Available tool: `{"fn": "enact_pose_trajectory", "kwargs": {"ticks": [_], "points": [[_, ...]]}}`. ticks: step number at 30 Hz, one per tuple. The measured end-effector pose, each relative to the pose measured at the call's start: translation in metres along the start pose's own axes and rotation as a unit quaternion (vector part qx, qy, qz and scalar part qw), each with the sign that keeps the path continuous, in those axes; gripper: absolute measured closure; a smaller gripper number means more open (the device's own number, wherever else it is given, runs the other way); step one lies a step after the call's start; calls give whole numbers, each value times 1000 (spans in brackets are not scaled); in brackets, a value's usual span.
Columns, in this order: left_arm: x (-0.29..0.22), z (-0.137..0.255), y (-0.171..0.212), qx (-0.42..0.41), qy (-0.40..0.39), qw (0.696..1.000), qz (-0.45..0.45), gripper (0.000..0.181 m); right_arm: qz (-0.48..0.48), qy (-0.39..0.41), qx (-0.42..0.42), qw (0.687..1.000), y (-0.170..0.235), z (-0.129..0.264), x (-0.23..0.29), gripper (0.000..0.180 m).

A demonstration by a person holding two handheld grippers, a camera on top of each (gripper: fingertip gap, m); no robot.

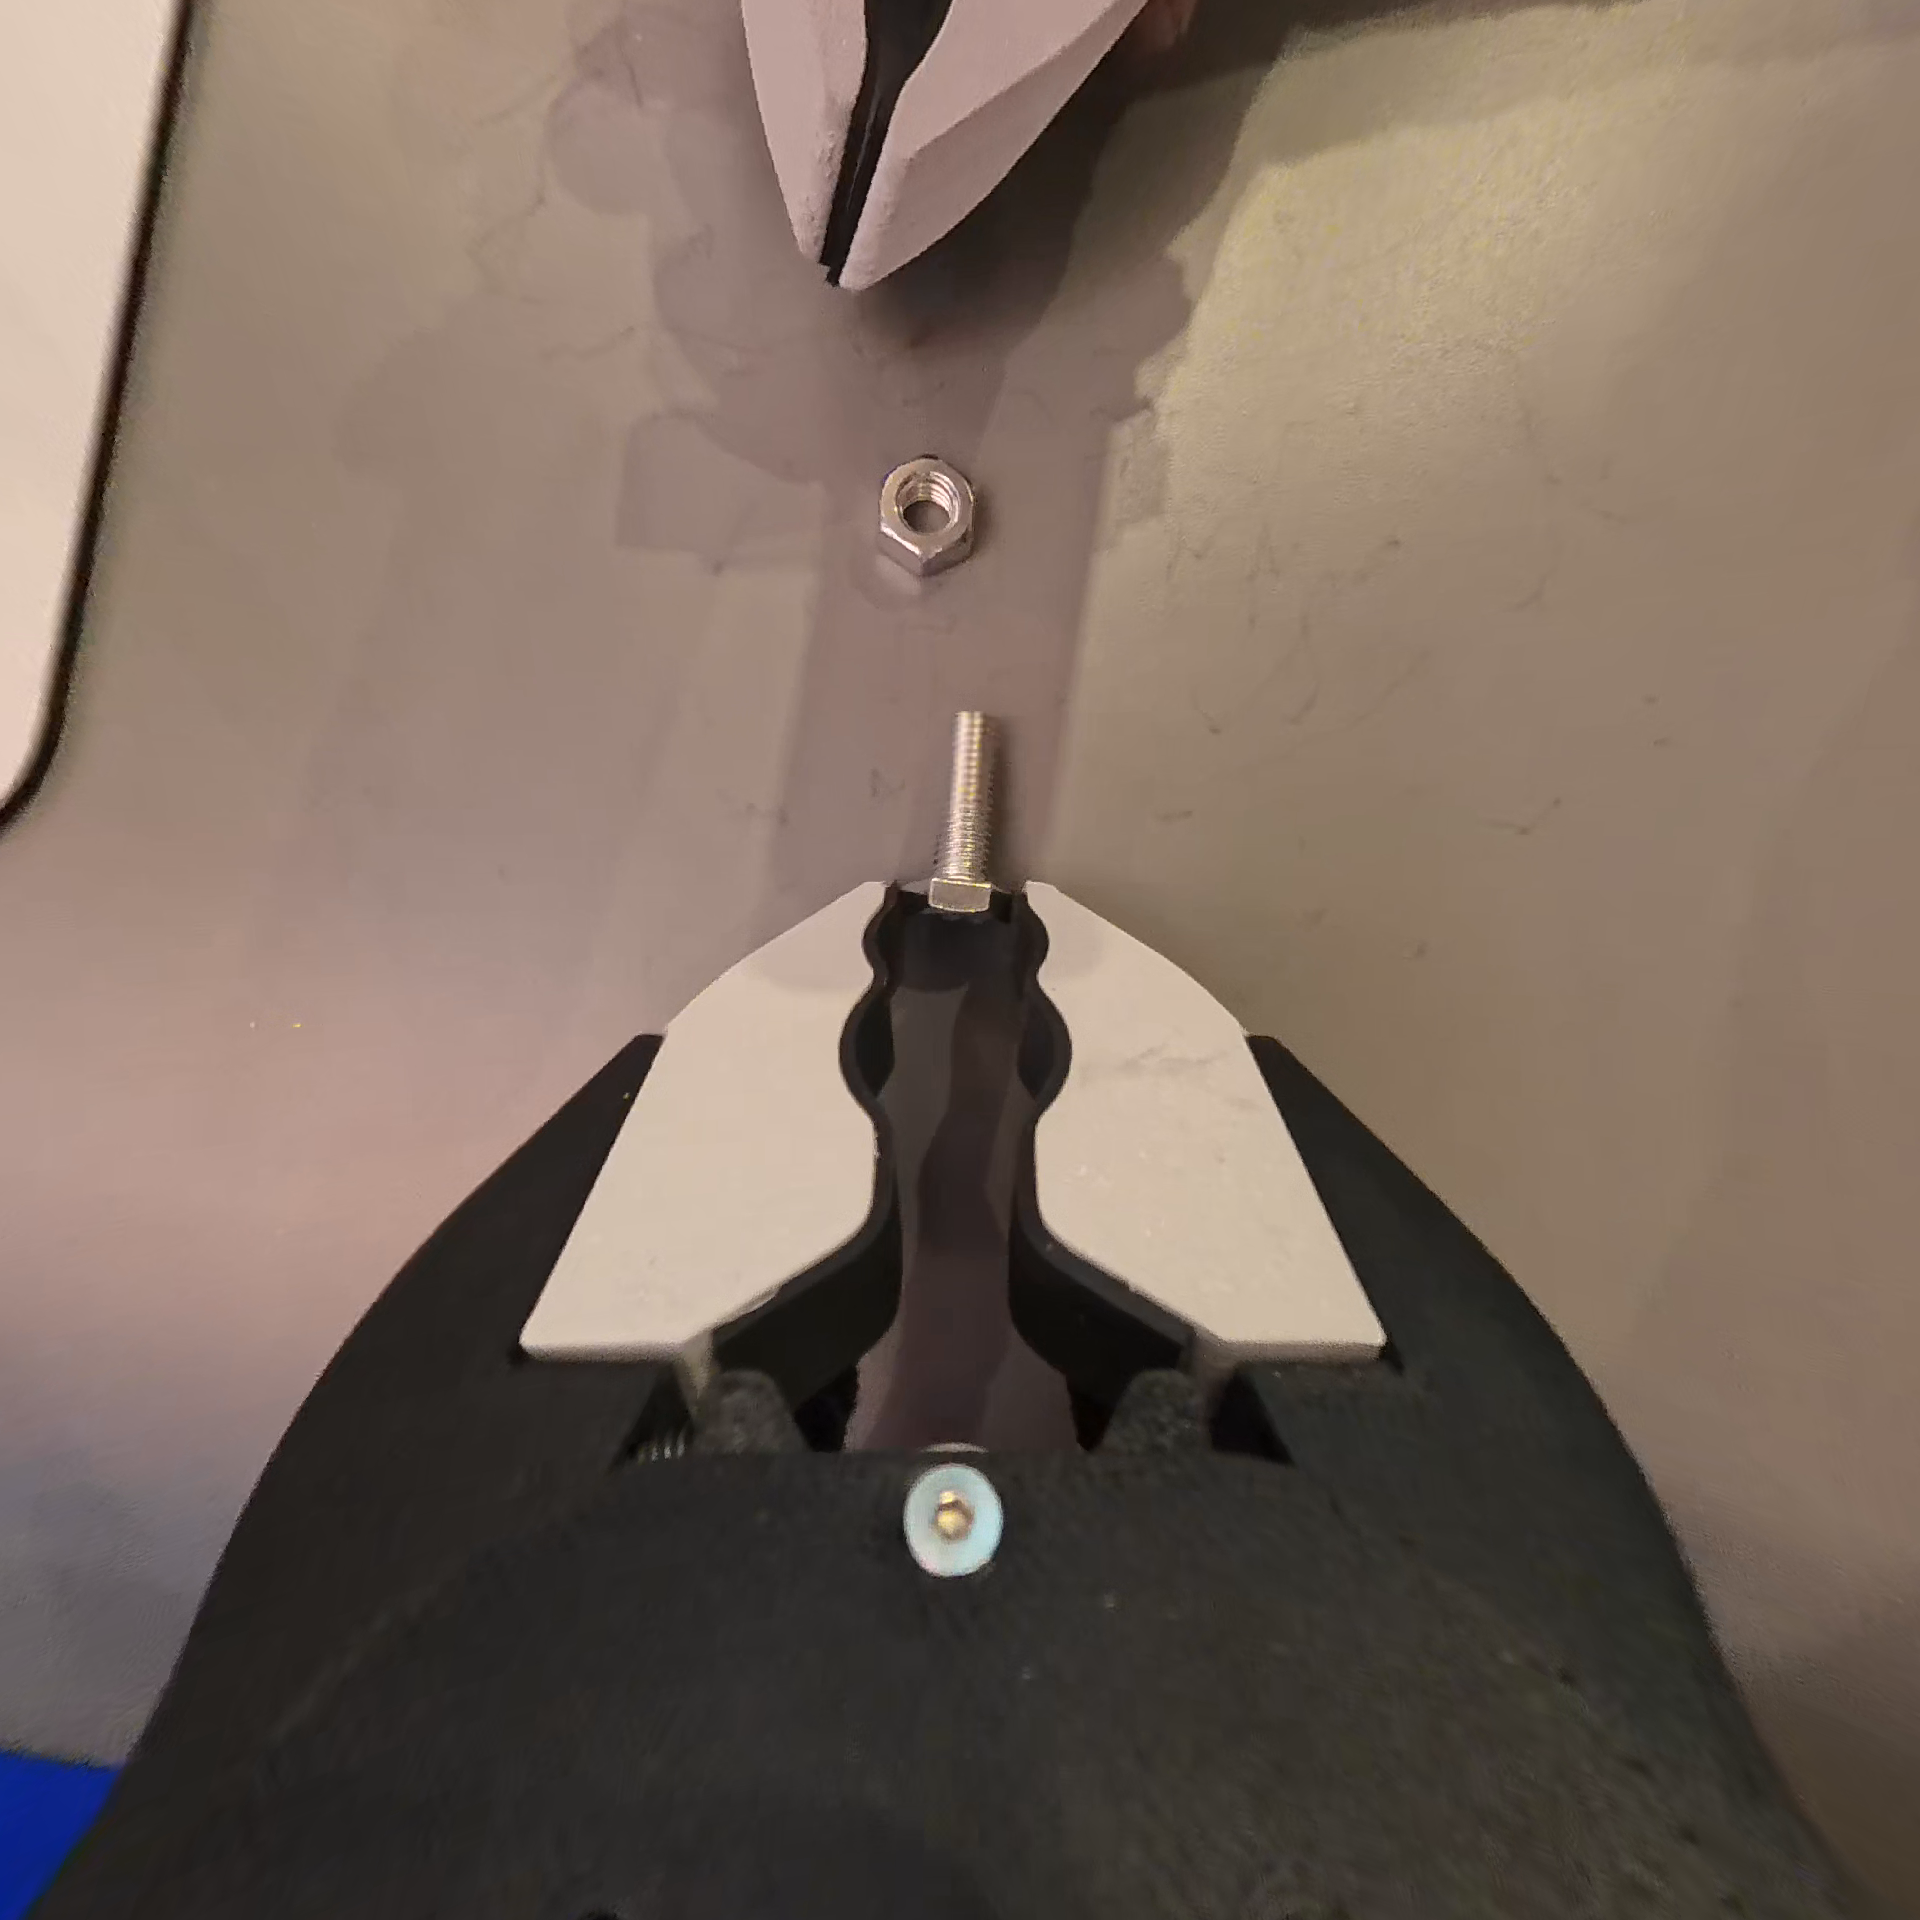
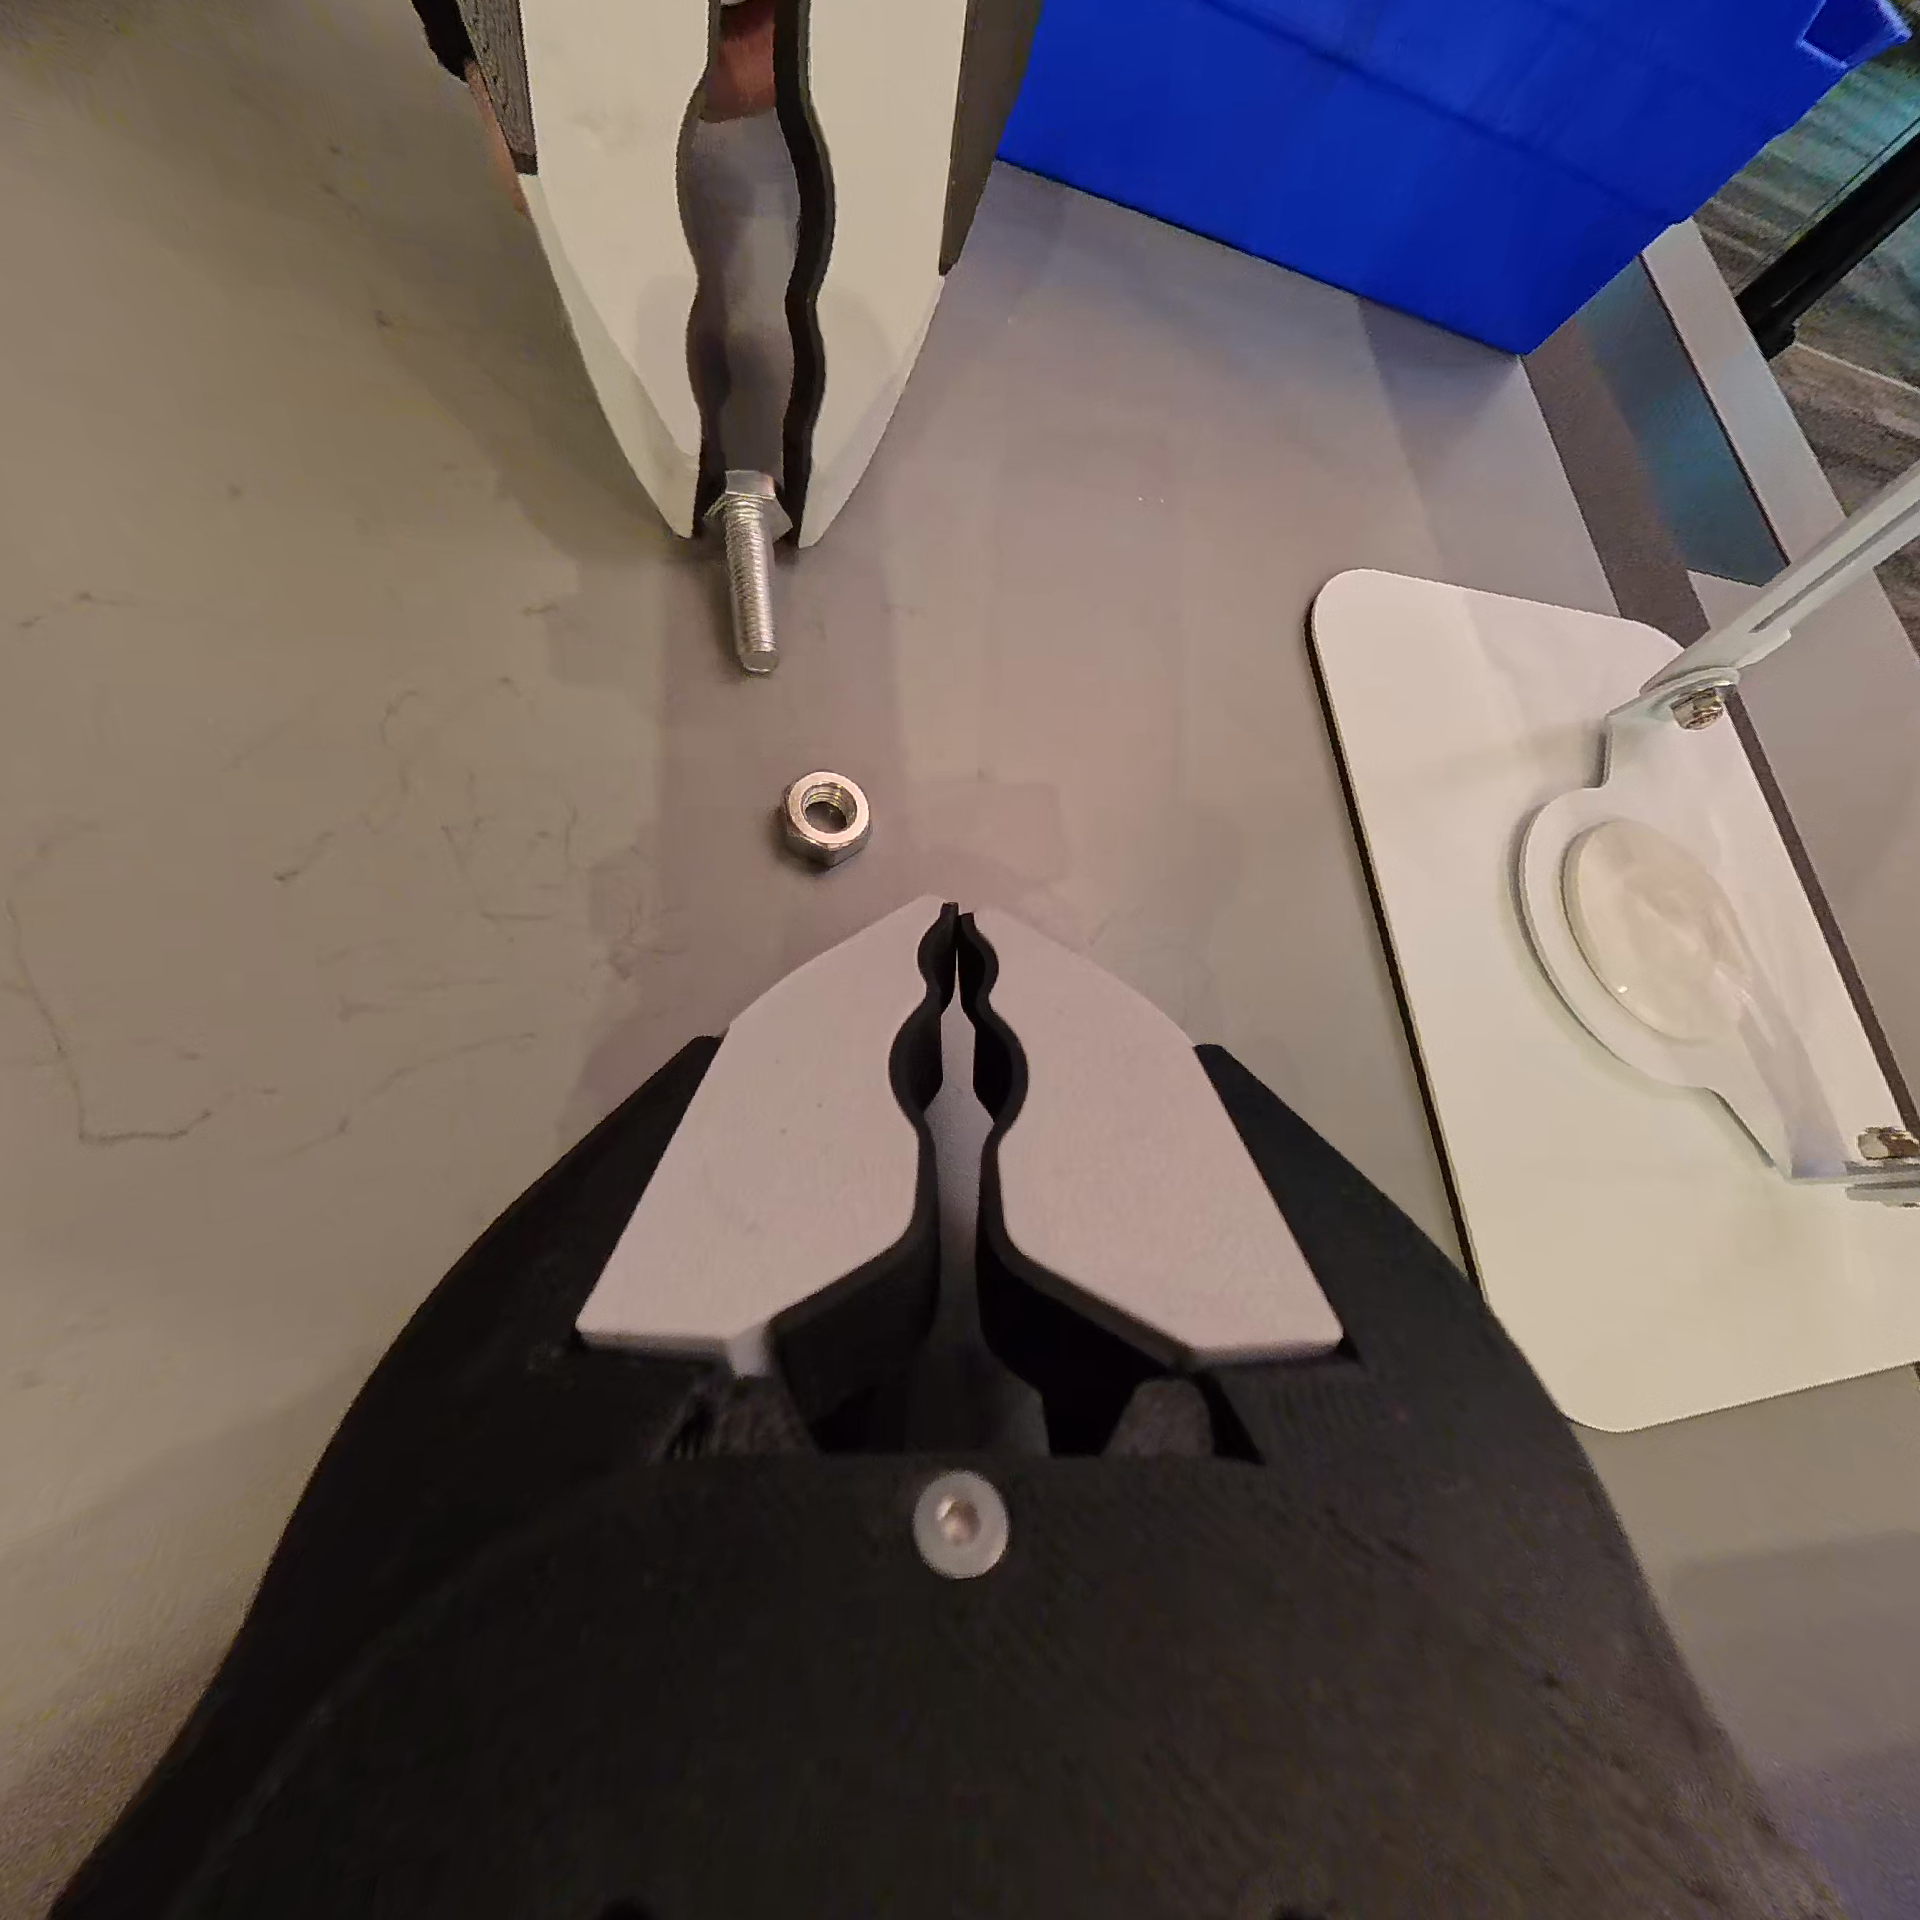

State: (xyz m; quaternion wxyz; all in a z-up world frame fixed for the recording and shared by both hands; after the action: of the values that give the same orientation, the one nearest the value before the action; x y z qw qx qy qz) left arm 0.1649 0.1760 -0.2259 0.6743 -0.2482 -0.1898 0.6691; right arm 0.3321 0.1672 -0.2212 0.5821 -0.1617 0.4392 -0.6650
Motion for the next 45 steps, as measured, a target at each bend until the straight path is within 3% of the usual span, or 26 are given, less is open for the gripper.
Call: {"fn": "enact_pose_trajectory", "kwargs": {"ticks": [1, 13, 18, 22, 29, 37, 45], "points": [[1, 0, 0, -7, -4, 1000, 1, 162, 0, 1, -1, 1000, 0, 0, 0, 180], [1, 24, -8, -183, 21, 982, 44, 162, -7, 10, -27, 1000, -4, 4, -3, 177], [-5, 41, -10, -301, 66, 949, 68, 162, -27, -21, -57, 998, -12, 6, 1, 164], [-7, 53, -15, -394, 109, 910, 70, 162, -9, -43, -30, 999, -17, -3, 10, 151], [-6, 50, -15, -394, 113, 909, 70, 162, -13, -80, 38, 996, -14, -23, 12, 147], [-4, 49, -13, -396, 125, 906, 79, 162, -31, -134, 57, 989, -16, -32, 9, 158], [-1, 51, -12, -404, 122, 902, 86, 162, -37, -133, 45, 989, -16, -30, 7, 162]]}}
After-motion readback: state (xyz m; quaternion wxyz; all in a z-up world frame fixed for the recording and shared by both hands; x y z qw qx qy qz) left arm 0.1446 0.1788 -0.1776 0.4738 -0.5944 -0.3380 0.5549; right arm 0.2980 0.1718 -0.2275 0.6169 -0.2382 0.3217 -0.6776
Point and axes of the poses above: each gripper's, where its closed fingertips meet, z back along the fingers, y out of its underside, x = y × z across the jaws, the point moved 6 cm from there along z, back along the fingers, and after that the axes turned 2 degrees about -x, right-handed, at the moved point
